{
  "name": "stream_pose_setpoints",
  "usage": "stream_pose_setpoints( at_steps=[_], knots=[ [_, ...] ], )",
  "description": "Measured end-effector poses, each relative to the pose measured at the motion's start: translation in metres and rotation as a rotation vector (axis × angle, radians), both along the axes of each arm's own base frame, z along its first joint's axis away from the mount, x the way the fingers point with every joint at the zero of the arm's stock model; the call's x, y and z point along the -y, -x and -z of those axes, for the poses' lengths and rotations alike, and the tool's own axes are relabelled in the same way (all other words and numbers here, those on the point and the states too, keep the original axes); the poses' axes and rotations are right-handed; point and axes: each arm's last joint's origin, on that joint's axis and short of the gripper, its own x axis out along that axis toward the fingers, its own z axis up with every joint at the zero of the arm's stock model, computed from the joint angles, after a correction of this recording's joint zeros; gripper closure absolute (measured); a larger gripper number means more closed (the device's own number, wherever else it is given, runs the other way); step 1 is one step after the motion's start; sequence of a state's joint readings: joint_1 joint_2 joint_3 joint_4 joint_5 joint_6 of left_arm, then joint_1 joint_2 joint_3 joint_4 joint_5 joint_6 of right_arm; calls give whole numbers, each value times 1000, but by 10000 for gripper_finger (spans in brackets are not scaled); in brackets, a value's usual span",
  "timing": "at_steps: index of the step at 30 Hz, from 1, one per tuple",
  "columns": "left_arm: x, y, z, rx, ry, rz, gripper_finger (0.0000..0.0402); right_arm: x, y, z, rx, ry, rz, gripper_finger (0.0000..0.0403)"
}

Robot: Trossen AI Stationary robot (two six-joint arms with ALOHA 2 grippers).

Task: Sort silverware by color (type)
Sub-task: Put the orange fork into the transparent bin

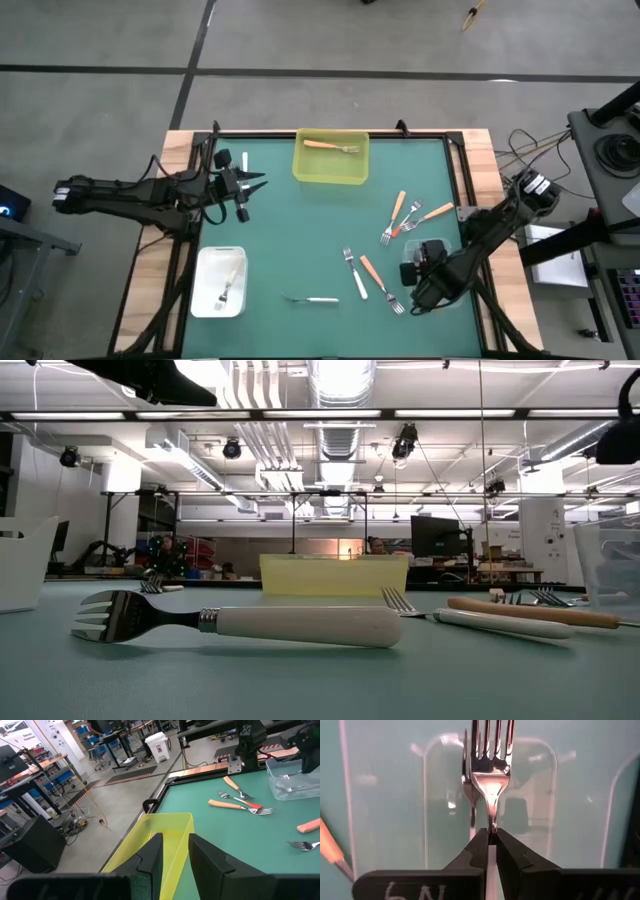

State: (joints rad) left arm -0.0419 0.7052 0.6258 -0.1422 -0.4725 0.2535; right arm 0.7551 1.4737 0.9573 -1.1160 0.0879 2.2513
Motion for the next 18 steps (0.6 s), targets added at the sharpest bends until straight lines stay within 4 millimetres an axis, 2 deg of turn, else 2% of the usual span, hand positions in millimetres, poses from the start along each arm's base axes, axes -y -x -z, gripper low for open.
stream_pose_setpoints(
  at_steps=[10, 18],
  knots=[
    [0, 0, 0, 0, 0, 0, 326, -12, -10, 18, -68, 148, -40, 390],
    [0, 0, 0, 0, 0, 0, 326, -23, -19, 22, -131, 214, -48, 390]
  ],
)
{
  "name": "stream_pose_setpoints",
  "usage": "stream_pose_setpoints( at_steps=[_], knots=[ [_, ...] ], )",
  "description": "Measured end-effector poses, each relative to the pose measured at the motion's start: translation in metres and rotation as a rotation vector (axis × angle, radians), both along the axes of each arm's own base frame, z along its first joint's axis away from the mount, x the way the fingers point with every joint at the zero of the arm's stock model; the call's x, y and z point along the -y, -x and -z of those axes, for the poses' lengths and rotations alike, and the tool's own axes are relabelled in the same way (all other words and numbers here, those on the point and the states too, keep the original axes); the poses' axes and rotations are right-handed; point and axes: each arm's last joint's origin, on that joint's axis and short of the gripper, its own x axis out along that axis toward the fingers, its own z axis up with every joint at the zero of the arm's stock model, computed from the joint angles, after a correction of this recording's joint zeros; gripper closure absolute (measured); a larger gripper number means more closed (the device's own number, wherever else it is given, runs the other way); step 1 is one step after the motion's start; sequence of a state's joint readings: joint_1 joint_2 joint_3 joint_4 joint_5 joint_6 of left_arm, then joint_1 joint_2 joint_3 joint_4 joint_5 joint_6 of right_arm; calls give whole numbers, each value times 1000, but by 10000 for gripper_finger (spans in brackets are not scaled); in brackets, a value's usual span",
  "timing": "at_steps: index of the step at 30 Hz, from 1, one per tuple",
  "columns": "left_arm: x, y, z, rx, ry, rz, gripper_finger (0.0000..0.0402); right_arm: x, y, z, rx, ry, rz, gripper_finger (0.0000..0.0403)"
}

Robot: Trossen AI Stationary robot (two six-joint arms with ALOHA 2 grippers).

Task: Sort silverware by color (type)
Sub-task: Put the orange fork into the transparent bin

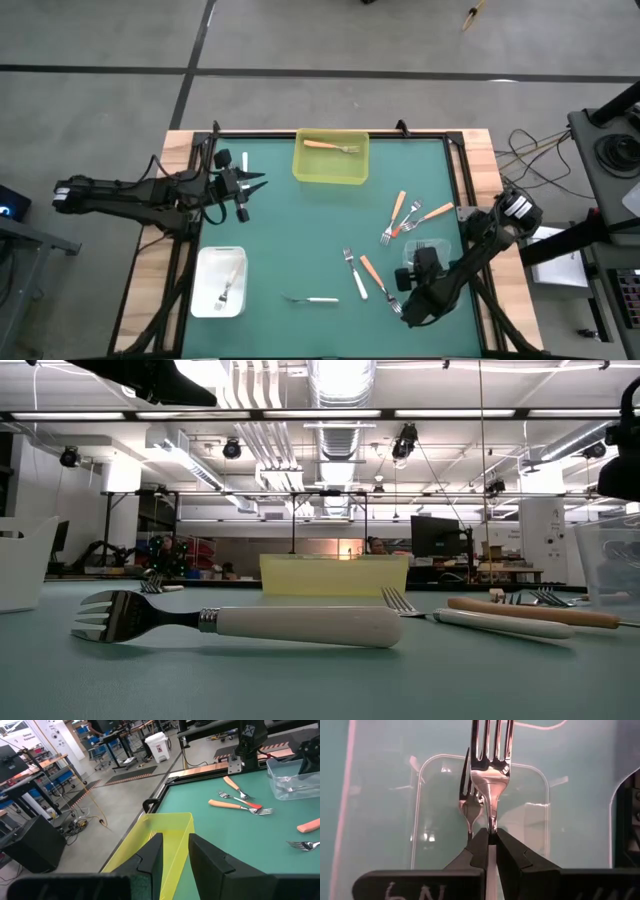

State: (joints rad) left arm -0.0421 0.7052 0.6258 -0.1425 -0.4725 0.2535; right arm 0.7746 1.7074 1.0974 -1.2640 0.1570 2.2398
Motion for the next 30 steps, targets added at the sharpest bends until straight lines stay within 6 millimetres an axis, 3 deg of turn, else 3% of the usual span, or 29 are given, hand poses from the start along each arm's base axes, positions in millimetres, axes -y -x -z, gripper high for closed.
stream_pose_setpoints(
  at_steps=[15, 24, 30],
  knots=[
    [0, 0, 0, 0, 0, 0, 326, 2, 4, -4, -15, -50, 22, 389],
    [0, 0, 0, 0, 0, 0, 326, 2, 4, -4, -14, -47, 31, 348],
    [0, 0, 0, 0, 0, 0, 326, 2, 4, -8, -19, -48, 19, 343]
  ],
)
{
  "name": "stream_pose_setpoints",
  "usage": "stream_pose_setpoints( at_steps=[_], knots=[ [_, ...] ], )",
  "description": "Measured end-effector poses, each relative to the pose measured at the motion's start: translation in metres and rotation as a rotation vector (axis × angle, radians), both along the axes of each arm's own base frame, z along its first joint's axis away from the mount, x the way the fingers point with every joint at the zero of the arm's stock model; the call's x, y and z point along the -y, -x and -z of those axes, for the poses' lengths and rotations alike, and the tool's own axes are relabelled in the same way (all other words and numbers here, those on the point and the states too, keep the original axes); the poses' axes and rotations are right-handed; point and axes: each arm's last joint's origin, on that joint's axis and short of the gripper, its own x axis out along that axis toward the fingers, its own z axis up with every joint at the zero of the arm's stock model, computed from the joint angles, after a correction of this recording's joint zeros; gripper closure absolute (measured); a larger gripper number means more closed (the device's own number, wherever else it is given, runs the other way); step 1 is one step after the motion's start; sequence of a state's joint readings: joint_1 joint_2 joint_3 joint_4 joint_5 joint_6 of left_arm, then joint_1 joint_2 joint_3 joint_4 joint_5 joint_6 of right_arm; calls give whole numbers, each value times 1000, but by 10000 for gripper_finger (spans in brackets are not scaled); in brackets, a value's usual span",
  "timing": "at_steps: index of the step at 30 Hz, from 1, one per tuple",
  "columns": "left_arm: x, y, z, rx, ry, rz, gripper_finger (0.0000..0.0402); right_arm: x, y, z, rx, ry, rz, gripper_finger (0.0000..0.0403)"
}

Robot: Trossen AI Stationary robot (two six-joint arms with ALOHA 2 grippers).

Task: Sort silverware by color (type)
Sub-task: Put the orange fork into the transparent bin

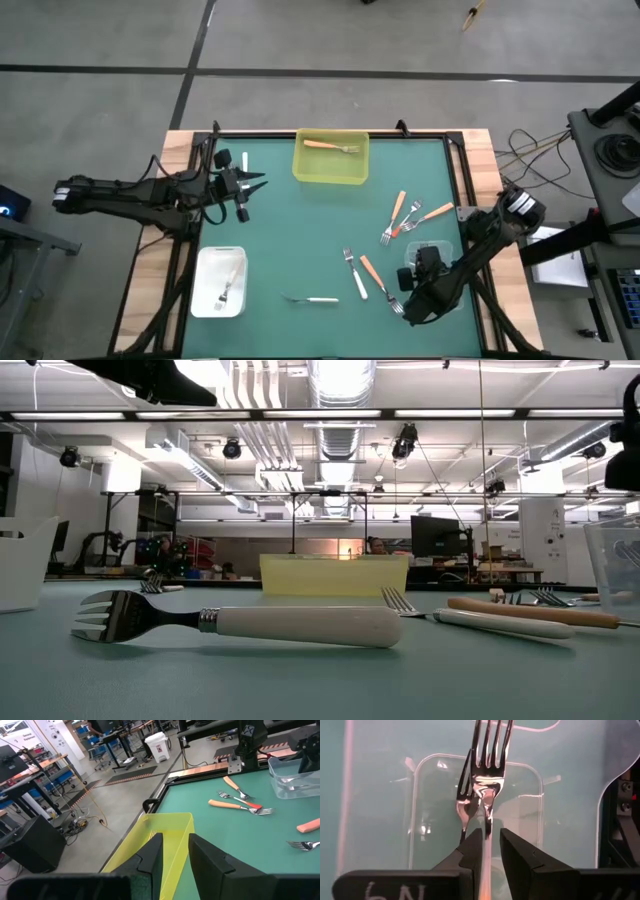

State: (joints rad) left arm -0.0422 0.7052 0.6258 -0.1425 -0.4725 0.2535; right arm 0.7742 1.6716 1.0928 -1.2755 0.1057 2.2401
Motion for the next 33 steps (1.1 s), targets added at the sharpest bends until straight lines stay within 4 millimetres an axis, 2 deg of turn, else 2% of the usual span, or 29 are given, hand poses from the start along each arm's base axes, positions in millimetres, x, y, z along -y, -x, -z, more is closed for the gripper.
stream_pose_setpoints(
  at_steps=[11, 16, 20, 26, 33],
  knots=[
    [0, 0, 0, 0, 0, 0, 326, 3, 1, -37, 20, -33, 1, 345],
    [0, 0, 0, 0, 0, 0, 326, 17, 4, -55, 90, -74, 88, 372],
    [0, 0, 0, 0, 0, 0, 326, 32, 4, -61, 125, -88, 132, 392],
    [0, 0, 0, 0, 0, 0, 326, 47, 7, -55, 192, -46, 136, 394],
    [0, 0, 0, 0, 0, 0, 326, 46, 6, -23, 209, -71, 130, 394]
  ],
)
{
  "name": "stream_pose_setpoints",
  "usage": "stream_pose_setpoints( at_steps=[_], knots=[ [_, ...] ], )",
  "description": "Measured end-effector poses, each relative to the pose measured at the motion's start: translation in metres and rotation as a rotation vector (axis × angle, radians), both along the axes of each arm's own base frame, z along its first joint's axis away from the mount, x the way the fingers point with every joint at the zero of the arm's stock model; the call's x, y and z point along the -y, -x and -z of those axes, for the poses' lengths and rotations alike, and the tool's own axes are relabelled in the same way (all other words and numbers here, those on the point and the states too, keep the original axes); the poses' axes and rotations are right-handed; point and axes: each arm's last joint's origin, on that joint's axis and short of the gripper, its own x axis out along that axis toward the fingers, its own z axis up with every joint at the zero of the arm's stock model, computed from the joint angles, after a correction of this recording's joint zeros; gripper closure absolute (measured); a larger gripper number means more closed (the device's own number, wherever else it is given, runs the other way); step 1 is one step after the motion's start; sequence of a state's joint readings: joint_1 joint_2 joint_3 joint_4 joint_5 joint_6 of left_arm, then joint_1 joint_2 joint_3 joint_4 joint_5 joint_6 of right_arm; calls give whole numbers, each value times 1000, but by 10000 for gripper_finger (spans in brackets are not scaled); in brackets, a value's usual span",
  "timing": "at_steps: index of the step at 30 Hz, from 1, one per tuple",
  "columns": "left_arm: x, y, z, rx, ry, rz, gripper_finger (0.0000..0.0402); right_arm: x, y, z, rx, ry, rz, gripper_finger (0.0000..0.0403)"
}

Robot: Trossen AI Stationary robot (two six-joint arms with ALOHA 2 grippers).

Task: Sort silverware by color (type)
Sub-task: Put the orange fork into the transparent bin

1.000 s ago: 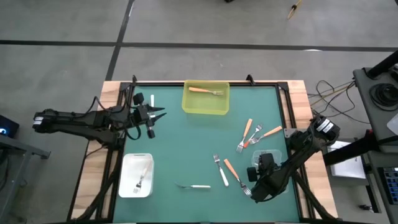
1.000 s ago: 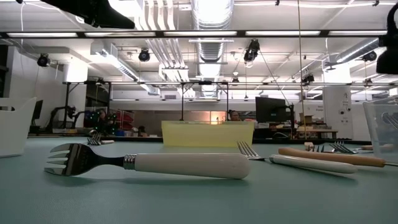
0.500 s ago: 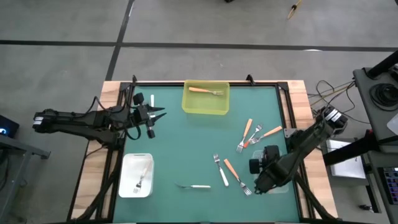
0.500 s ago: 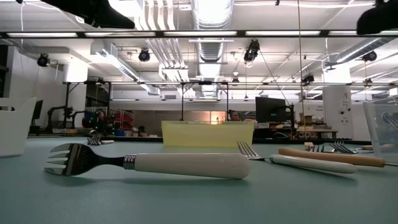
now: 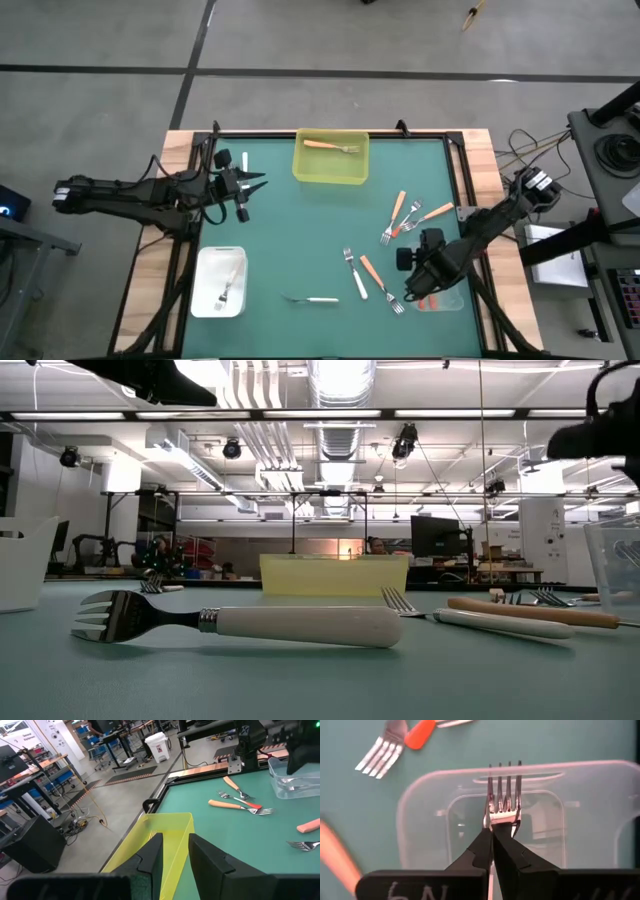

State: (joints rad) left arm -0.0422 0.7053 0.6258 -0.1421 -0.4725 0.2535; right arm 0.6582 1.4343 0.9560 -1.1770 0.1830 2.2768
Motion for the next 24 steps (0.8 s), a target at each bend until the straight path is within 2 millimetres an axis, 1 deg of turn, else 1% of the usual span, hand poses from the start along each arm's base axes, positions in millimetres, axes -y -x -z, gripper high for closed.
stream_pose_setpoints(
  at_steps=[2, 4, 6, 9, 12, 16, 20, 24],
  knots=[
    [0, 0, 0, 0, 0, 0, 326, 0, 0, 6, -1, -6, -2, 394],
    [0, 0, 0, 0, 0, 0, 326, -1, 0, 6, -4, -16, -12, 394],
    [0, 0, 0, 0, 0, 0, 326, -1, 1, 3, -9, -41, -13, 394],
    [0, 0, 0, 0, 0, 0, 326, -2, 2, -5, -24, -130, -8, 384],
    [0, 0, 0, 0, 0, 0, 326, -2, 5, -8, -45, -190, -2, 357],
    [0, 0, 0, 0, 0, 0, 326, -1, 8, -6, -54, -191, -25, 304],
    [0, 0, 0, 0, 0, 0, 326, 0, 9, 2, -67, -176, -45, 259],
    [0, 0, 0, 0, 0, 0, 326, -1, 6, 12, -35, -195, -57, 236]
  ],
)
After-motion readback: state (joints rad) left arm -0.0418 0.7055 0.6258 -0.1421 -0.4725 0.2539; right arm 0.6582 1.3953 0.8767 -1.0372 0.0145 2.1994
